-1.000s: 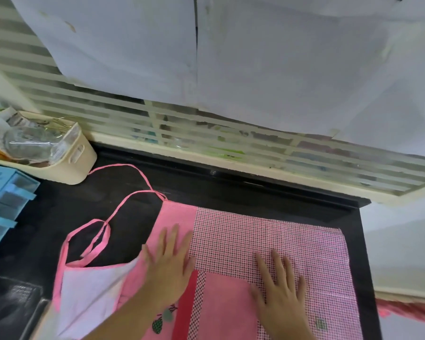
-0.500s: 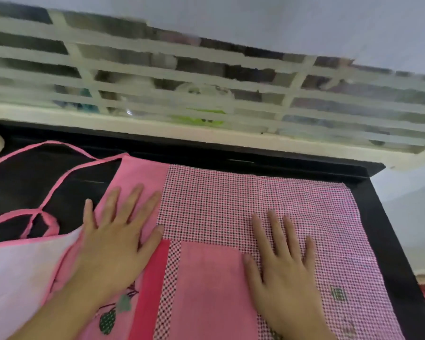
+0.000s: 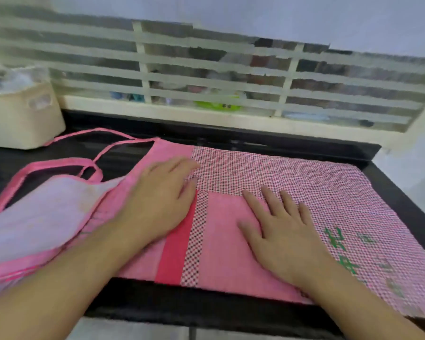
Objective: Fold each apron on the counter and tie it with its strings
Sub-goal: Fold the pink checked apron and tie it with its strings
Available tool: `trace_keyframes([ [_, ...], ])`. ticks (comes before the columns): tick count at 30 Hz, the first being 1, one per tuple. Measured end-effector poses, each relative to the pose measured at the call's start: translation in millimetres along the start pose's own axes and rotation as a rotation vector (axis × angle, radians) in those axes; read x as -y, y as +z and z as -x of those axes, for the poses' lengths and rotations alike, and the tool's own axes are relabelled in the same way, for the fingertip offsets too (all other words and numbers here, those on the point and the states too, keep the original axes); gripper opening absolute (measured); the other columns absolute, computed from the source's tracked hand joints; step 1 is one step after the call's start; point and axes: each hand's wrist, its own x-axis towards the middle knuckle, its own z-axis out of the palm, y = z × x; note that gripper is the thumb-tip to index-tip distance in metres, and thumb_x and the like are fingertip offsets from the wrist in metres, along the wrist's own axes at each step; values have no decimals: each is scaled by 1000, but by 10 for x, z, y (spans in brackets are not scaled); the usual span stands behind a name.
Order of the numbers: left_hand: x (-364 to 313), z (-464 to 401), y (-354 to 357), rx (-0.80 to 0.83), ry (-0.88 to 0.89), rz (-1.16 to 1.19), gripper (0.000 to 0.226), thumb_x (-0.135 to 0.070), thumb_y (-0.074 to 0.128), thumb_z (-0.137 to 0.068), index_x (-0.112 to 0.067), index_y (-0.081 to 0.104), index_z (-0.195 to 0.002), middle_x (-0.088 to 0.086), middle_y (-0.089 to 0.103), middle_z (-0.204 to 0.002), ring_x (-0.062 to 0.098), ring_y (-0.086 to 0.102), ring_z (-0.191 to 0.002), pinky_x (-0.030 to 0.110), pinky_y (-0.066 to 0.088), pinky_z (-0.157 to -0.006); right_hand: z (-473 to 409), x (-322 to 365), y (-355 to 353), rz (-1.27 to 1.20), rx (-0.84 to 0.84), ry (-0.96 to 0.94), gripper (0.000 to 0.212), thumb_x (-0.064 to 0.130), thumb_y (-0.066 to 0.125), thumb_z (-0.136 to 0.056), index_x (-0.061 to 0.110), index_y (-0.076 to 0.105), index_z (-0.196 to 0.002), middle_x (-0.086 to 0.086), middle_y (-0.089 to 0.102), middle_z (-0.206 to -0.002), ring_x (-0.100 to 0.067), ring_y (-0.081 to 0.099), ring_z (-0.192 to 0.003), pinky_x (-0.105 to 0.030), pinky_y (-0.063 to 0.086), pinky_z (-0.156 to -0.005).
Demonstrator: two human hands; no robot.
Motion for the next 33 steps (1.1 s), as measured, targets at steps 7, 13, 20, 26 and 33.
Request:
trace_keyframes([
  [7,-305,861,-102,320,-56,-110,63,-62,21,-107,-41,12,-165,-11,6,-175,14,3,-161,47,0,-128,482,-337,-67,6,25,-62,71,78,0,-95,52,-11,-160,17,-15,-172,-15,-14,-160,-48,-6,-129],
  [13,81,1318,-460,304,-49,-116,64,-56,26,-110,-30,16,-167,-11,7,-175,8,4,-160,21,-5,-124,718,-623,-144,7,61,-65,82,90,-8,-81,60,-8,-157,24,-12,-169,-9,-10,-159,-44,-3,-130],
  [20,414,1516,-827,230,-146,-72,41,-14,44,-101,-19,53,-141,-8,50,-145,20,50,-136,31,39,-113,480,-195,-357,58,-33,87,60,49,33,-101,30,32,-158,-6,35,-164,-28,29,-151,-50,22,-127],
  [26,480,1710,-931,-53,-282,-27,35,-19,58,-90,-26,62,-124,-11,56,-125,16,51,-119,34,48,-98,499,970,-43,-231,-146,-195,59,48,35,-109,21,31,-162,2,34,-164,-17,28,-150,-34,21,-125],
  [33,357,2282,-1011,-8,-570,65,55,-52,45,-97,-9,59,-66,3,62,-52,26,65,-53,31,45,-48,341,867,191,-69,-117,-219,75,67,16,-100,31,17,-166,4,16,-173,-19,13,-158,-41,13,-130],
])
